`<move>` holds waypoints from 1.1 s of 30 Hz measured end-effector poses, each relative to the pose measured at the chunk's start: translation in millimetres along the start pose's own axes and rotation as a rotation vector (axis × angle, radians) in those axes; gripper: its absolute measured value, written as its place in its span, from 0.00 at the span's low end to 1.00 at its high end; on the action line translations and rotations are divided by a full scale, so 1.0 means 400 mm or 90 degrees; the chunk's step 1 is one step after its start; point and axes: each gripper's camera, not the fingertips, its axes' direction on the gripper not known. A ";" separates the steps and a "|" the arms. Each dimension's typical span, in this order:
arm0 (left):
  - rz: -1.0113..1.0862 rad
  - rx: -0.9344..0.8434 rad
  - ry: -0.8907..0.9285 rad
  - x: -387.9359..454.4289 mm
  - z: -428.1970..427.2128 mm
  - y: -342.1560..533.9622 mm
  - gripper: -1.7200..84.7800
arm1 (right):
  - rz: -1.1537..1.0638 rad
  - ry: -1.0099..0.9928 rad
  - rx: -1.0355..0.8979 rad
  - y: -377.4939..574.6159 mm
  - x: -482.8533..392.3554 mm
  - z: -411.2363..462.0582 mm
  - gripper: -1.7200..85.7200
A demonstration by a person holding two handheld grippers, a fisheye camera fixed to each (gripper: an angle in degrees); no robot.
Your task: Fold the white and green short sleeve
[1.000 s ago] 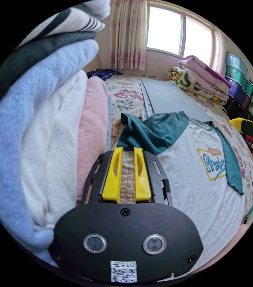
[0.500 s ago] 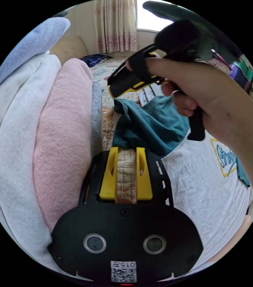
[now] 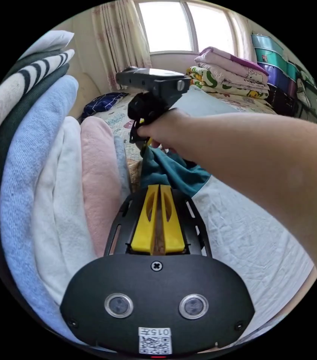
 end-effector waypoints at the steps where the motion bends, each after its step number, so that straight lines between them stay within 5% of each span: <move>1: -0.003 0.002 0.007 -0.006 0.001 0.000 0.01 | 0.008 -0.010 0.015 0.008 0.013 -0.020 0.01; 7: 0.008 0.002 0.098 -0.042 0.020 -0.003 0.01 | 0.045 -0.120 0.162 0.215 0.149 -0.244 0.01; 12: 0.096 -0.055 0.331 -0.013 0.019 0.022 0.02 | 0.153 -0.156 0.222 0.559 0.339 -0.318 0.02; 21: 0.117 -0.052 0.387 -0.042 0.099 0.005 0.17 | 0.313 -0.168 0.174 0.841 0.530 -0.239 0.02; 33: 0.241 -0.106 0.436 0.025 0.198 -0.021 0.15 | 0.345 -0.164 0.173 0.944 0.564 -0.268 0.02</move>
